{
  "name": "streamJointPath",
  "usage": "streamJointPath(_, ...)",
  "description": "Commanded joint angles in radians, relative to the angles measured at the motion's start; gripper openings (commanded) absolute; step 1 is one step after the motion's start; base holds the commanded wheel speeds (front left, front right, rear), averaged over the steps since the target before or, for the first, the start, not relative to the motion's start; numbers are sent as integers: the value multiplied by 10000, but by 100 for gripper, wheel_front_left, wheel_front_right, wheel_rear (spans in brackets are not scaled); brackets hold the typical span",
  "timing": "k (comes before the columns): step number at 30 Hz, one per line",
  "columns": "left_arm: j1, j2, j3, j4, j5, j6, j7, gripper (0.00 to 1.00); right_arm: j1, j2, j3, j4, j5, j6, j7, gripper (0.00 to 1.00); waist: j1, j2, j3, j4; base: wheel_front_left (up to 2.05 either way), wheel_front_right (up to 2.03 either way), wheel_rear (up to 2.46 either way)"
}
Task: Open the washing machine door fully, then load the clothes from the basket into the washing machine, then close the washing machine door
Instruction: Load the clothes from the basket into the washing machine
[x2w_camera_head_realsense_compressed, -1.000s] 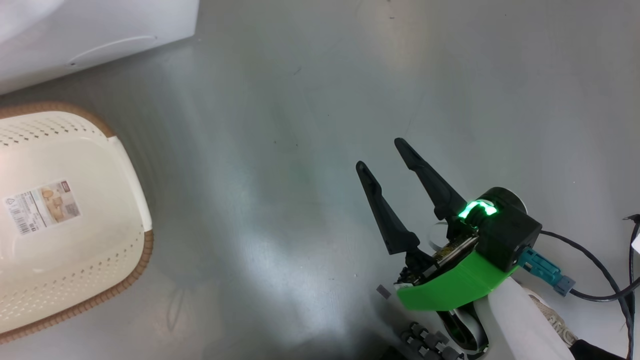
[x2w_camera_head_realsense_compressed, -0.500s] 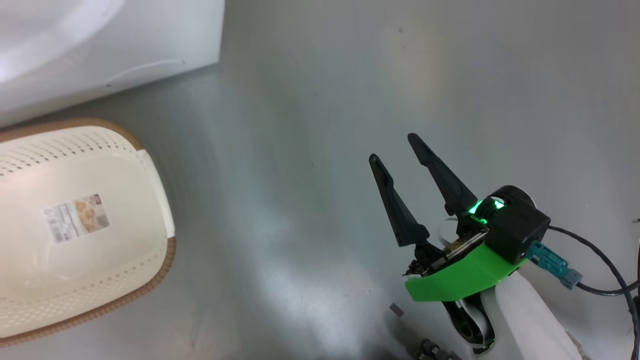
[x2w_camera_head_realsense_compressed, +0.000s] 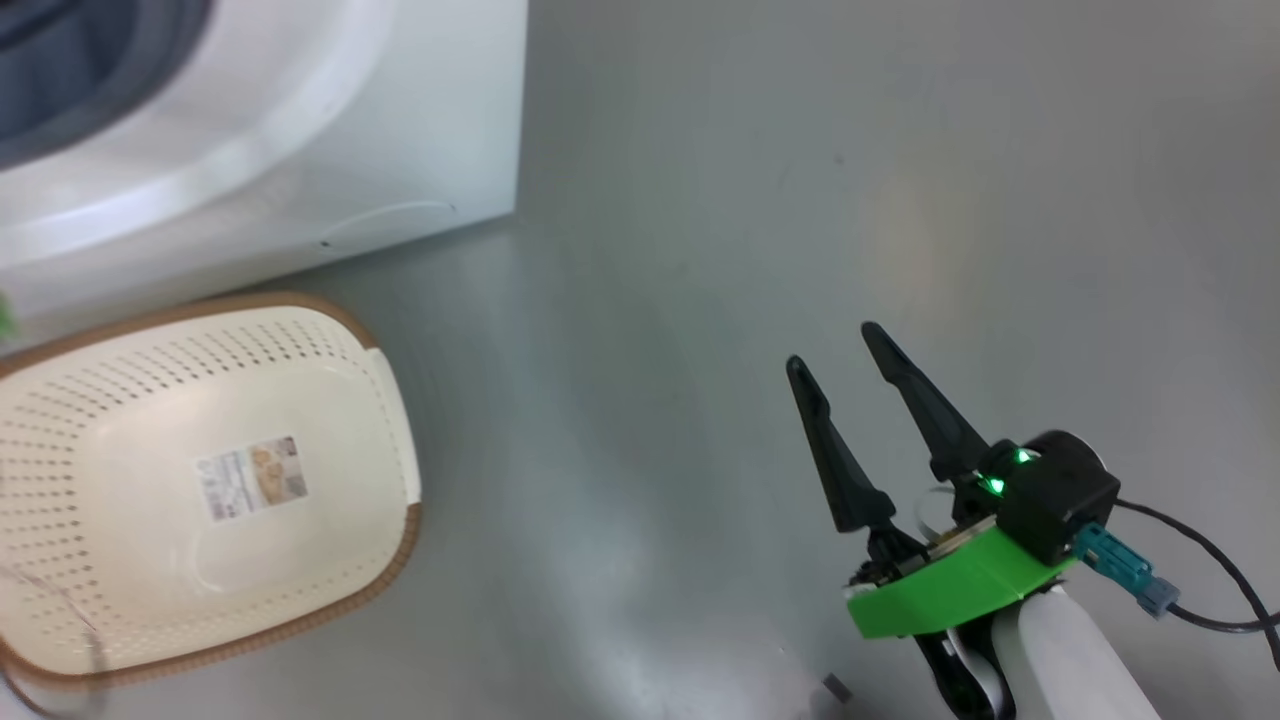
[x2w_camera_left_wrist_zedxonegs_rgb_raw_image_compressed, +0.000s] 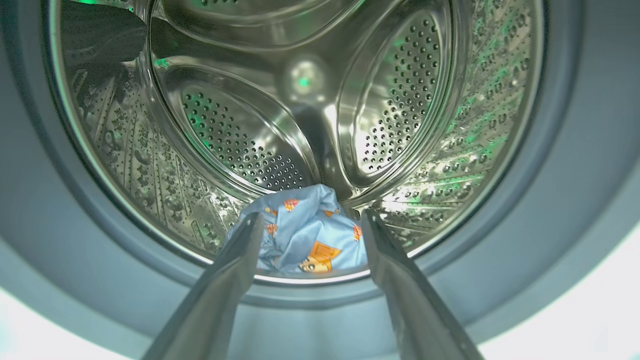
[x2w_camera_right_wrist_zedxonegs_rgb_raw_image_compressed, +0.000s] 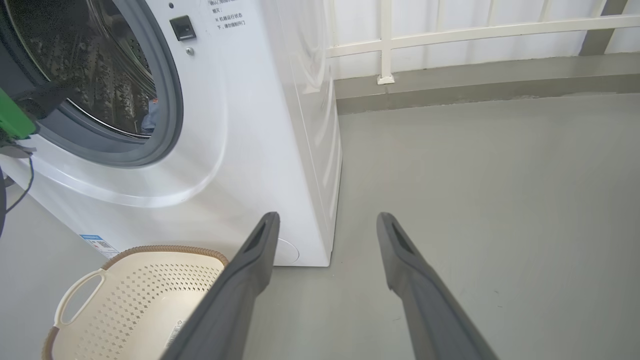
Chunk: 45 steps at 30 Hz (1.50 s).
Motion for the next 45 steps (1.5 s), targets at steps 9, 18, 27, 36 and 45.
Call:
streamJointPath(9, 4075, -410, -124, -3722, 358, 1440, -31, 100, 1036, -127, -361, -271, -367, 62, 141, 100, 0, 0, -1528, 863, 0, 0, 0)
streamJointPath(18, 6716, -1068, -911, -5276, 556, 2184, 214, 100, 1908, -266, -872, -737, -688, 62, 758, 100, 0, 0, -2905, 1398, 0, 0, 0)
streamJointPath(27, 8037, -1364, -1497, -5288, 427, 2260, 382, 100, 2639, -316, -1164, -1254, -895, 62, 1338, 100, 0, 0, -4202, 1921, 0, 0, 0)
streamJointPath(36, 8627, -1311, -1721, -5502, 468, 2349, 491, 100, 3232, -255, -1285, -1718, -1005, 62, 1717, 100, 0, 0, -4973, 2148, 0, 0, 0)
streamJointPath(45, 8953, -1029, -1786, -5770, 633, 2441, 624, 100, 3670, -177, -1352, -2000, -1049, 62, 1881, 100, 0, 0, -5360, 2168, 0, 0, 0)
